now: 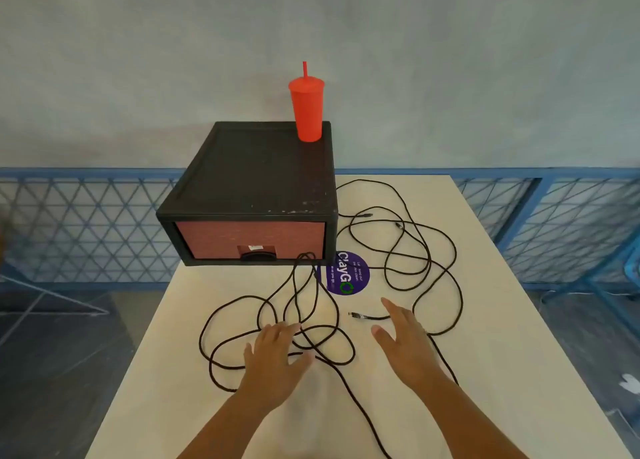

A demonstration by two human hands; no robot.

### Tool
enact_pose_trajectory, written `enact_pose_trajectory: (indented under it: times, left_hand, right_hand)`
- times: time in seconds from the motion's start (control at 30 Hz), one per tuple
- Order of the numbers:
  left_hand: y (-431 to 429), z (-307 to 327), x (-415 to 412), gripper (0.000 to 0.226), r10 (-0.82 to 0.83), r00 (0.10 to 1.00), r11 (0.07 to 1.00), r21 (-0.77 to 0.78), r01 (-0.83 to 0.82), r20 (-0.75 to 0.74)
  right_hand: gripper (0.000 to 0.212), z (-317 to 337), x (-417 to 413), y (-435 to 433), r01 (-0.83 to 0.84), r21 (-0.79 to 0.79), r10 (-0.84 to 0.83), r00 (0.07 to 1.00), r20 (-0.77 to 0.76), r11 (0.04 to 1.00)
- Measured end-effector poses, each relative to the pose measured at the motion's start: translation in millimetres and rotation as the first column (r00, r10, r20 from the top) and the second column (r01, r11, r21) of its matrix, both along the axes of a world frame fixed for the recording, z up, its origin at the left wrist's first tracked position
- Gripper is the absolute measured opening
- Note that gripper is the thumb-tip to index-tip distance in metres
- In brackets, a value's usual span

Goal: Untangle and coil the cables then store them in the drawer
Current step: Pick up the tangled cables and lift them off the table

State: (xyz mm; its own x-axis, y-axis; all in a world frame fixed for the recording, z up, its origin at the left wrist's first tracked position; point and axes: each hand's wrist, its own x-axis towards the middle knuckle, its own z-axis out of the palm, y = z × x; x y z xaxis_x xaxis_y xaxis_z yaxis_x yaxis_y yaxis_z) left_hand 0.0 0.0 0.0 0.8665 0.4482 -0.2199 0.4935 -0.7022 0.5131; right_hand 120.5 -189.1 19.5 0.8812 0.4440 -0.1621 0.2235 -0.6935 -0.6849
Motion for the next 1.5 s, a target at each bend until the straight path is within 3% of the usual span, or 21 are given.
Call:
enact_pose_trajectory:
  times: [0.17,0.5,0.77,0.97,1.17,1.23,1.37,1.43,1.5]
  left_hand:
    - [-11,-3,21,0.065,-0.083,0.996,0.997,0.006,0.083,-0.021]
    - [-12,-19,47,0.065,-0.150,0.967,0.985,0.048,0.163,-0.206]
    - [2,-32,65,0.083,-0.169,0.923,0.975,0.076,0.207,-0.345]
    - [15,-43,75,0.084,-0.195,0.911,0.965,0.096,0.245,-0.364]
    - [36,-52,80,0.115,-0.259,0.888,0.934,0.136,0.331,-0.381]
    - [42,-50,81,0.116,-0.262,0.887,0.930,0.148,0.338,-0.379]
    - [43,-48,79,0.111,-0.257,0.886,0.939,0.117,0.323,-0.385]
    - [37,-45,76,0.090,-0.223,0.903,0.949,0.129,0.286,-0.367]
    - [27,-38,75,0.068,-0.166,0.931,0.964,0.147,0.222,-0.324]
  right_hand:
    - [0.056,-13,8,3,-0.035,-0.087,0.032,0.999,-0.032,0.996]
    - [0.056,-31,34,7,-0.078,-0.193,0.065,0.995,-0.071,0.978]
    - [0.057,-45,59,15,-0.148,-0.276,0.122,0.987,-0.109,0.950]
    - [0.050,-55,74,25,-0.214,-0.427,0.226,0.974,-0.023,0.879]
    - [0.029,-58,80,29,-0.190,-0.588,0.290,0.954,0.079,0.786]
    - [0.028,-59,80,29,-0.188,-0.612,0.290,0.954,0.071,0.768]
    - [0.018,-55,80,29,-0.139,-0.535,0.189,0.981,0.040,0.833]
    - [0.007,-49,80,30,-0.110,-0.424,0.120,0.993,-0.002,0.899]
    - [0.010,-39,80,31,-0.063,-0.311,0.047,0.997,-0.060,0.948]
